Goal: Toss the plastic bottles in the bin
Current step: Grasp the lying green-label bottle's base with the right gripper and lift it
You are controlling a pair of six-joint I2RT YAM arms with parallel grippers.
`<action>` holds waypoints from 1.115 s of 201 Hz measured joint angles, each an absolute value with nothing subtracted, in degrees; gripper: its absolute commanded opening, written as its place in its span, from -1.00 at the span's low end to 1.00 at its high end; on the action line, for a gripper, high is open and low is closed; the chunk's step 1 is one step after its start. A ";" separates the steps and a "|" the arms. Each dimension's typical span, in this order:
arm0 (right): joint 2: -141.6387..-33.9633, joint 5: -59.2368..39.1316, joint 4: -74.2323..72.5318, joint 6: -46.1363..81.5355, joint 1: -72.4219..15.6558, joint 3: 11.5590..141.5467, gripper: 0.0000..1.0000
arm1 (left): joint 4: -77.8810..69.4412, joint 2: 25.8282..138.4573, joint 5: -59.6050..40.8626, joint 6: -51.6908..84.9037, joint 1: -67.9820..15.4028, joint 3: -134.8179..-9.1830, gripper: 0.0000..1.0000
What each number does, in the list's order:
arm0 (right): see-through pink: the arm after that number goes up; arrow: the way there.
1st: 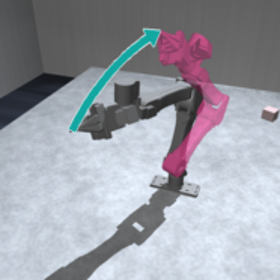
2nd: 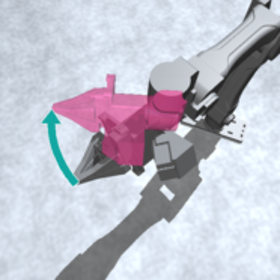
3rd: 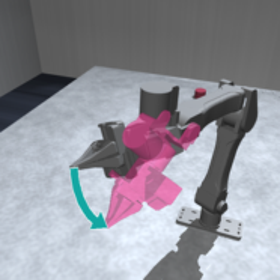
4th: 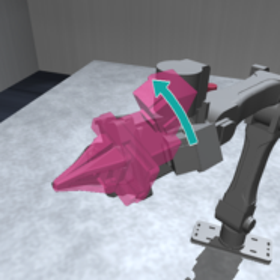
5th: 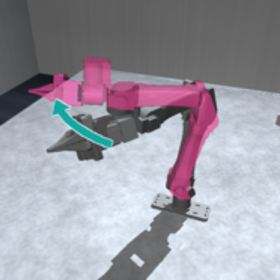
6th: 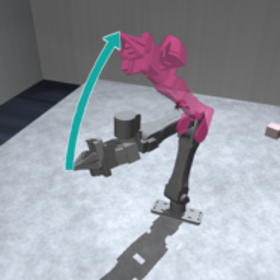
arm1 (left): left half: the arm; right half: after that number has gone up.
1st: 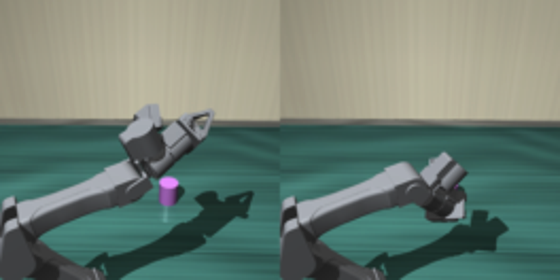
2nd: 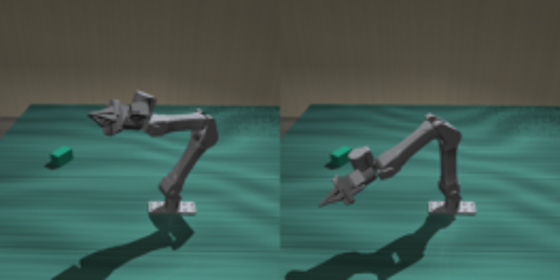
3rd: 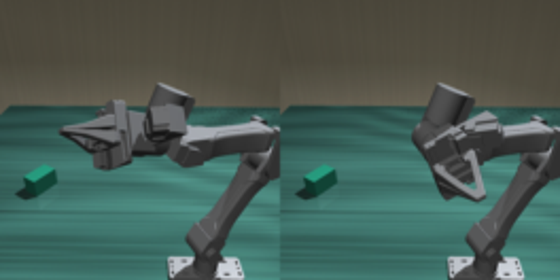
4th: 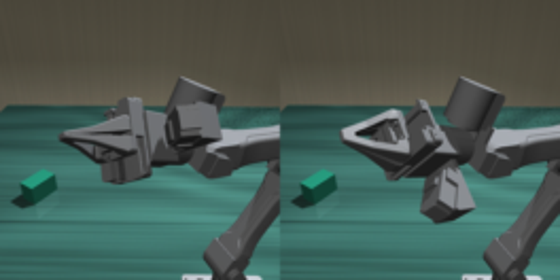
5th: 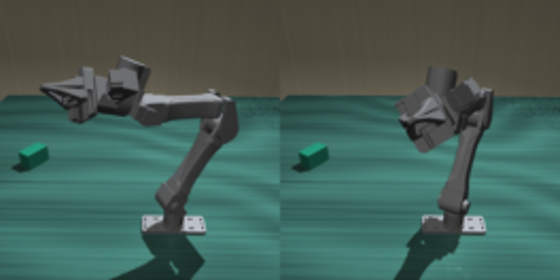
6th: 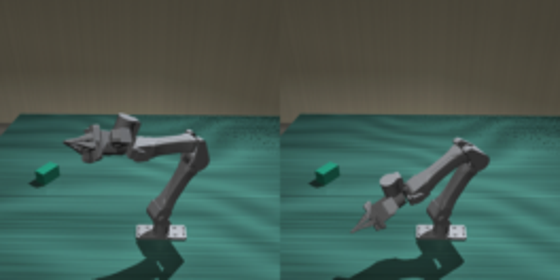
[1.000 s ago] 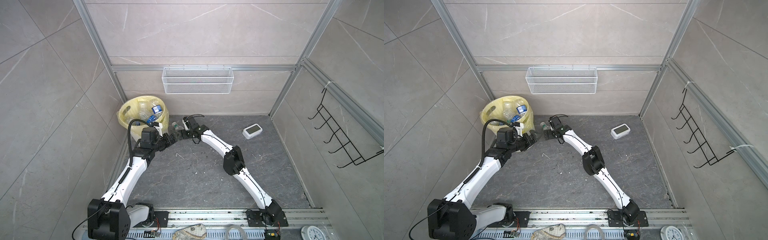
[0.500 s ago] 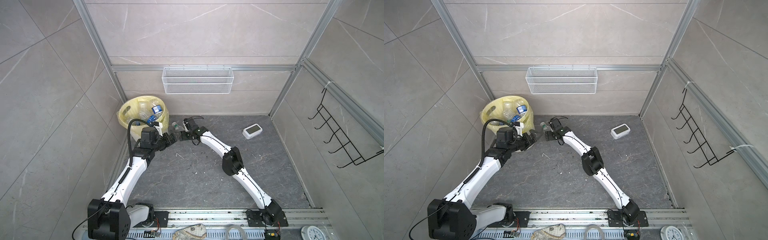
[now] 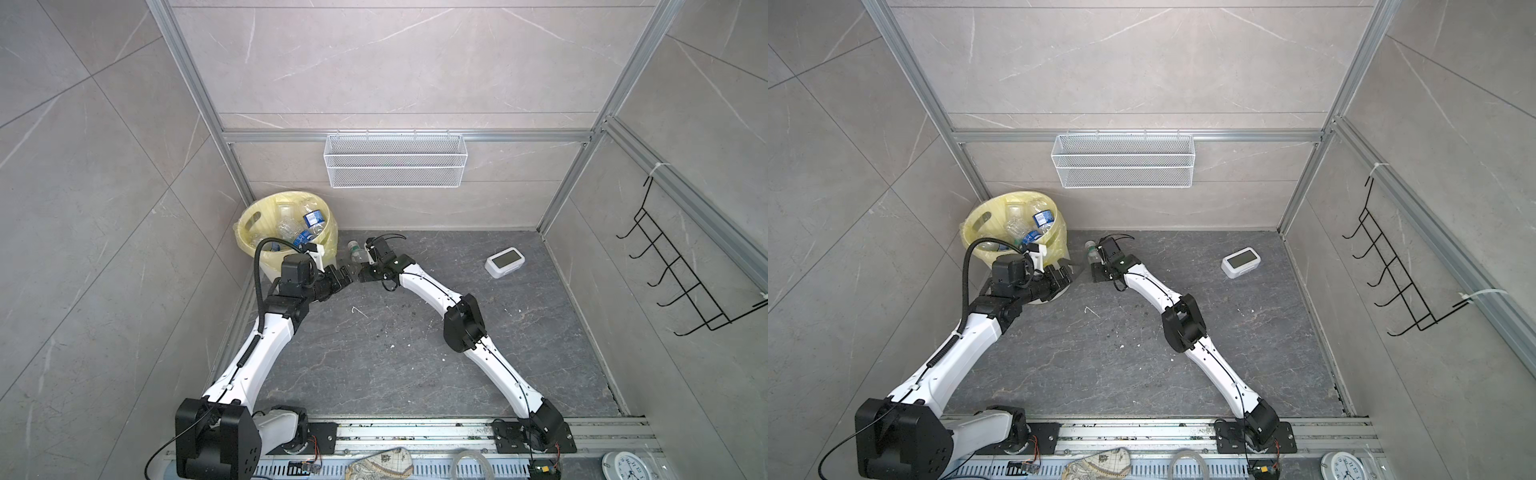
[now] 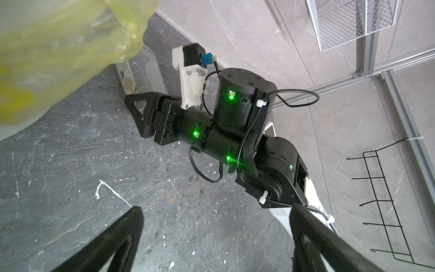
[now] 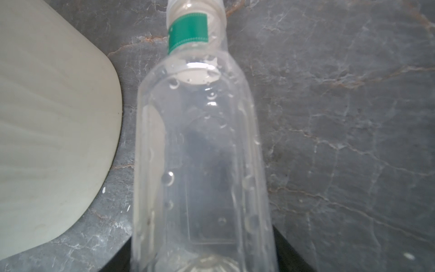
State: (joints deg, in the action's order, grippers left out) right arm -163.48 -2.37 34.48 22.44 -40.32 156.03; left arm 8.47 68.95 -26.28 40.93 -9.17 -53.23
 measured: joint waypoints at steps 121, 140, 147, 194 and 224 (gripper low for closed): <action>-156.62 -4.32 33.63 22.48 -40.49 145.27 -0.08 | 8.49 68.58 -26.26 41.19 -8.58 -53.21 1.00; -153.10 -4.78 33.54 22.50 -40.53 140.22 -0.09 | 8.51 68.01 -26.11 41.19 -8.58 -53.21 1.00; -151.57 -4.97 33.52 22.48 -40.56 138.12 -0.09 | 8.51 67.75 -26.11 41.19 -8.56 -53.21 0.99; -138.74 -5.85 30.15 22.48 -40.56 122.96 -0.11 | 8.58 65.80 -25.61 40.75 -8.03 -53.21 1.00; -129.40 -6.24 26.55 22.46 -40.64 113.14 -0.11 | 8.78 65.06 -25.41 40.27 -7.99 -53.21 1.00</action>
